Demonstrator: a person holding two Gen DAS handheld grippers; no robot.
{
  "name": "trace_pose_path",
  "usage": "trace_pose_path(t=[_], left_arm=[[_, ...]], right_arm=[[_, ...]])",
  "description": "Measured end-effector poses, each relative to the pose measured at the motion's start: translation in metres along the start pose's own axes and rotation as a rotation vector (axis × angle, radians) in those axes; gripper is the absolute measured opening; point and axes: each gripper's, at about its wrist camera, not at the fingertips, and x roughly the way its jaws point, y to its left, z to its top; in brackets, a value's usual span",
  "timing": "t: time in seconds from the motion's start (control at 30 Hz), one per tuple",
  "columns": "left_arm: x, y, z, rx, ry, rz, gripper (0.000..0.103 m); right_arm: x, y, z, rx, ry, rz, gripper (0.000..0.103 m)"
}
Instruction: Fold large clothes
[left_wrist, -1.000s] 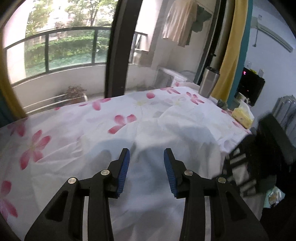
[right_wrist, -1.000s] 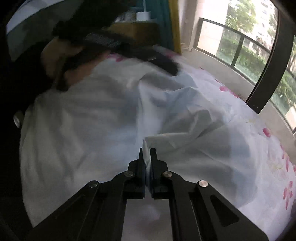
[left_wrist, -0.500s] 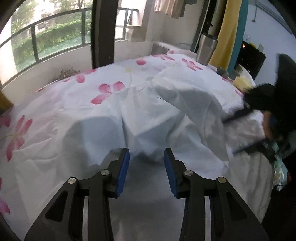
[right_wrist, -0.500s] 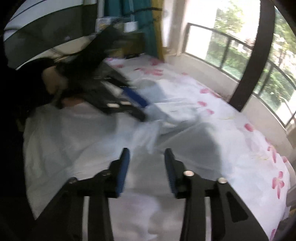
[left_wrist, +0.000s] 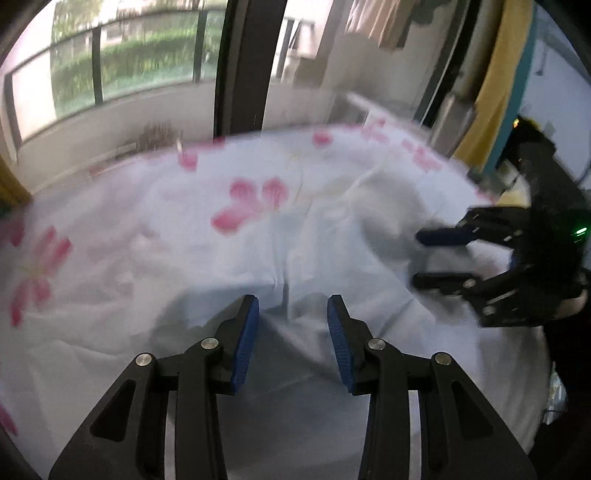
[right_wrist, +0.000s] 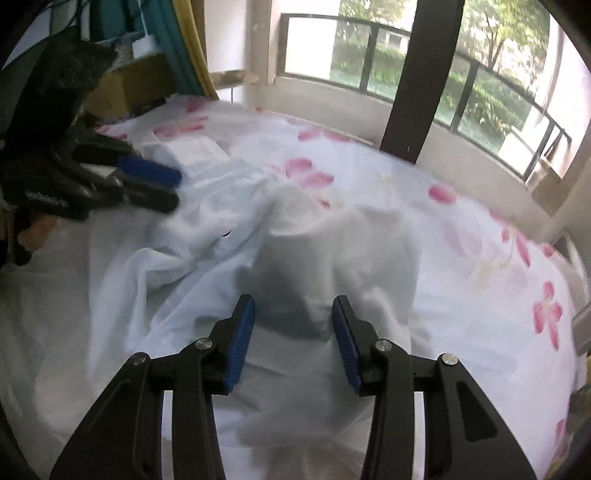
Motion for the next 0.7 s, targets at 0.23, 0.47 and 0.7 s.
trace_pose_path(t=[0.23,0.47,0.7], left_arm=[[-0.019,0.010,-0.003,-0.009,-0.049,0.024,0.041],[-0.049,0.024,-0.028,-0.020,-0.057,0.028,0.041],[-0.065,0.014,-0.040,0.012,-0.100,0.024,0.041]], right_arm=[[-0.004,-0.001,0.003,-0.007,-0.006,-0.028,0.044],[-0.016,0.001,-0.008,-0.036,0.000,-0.051,0.044],[-0.034,0.004,-0.011,-0.017,-0.049,-0.089,0.044]])
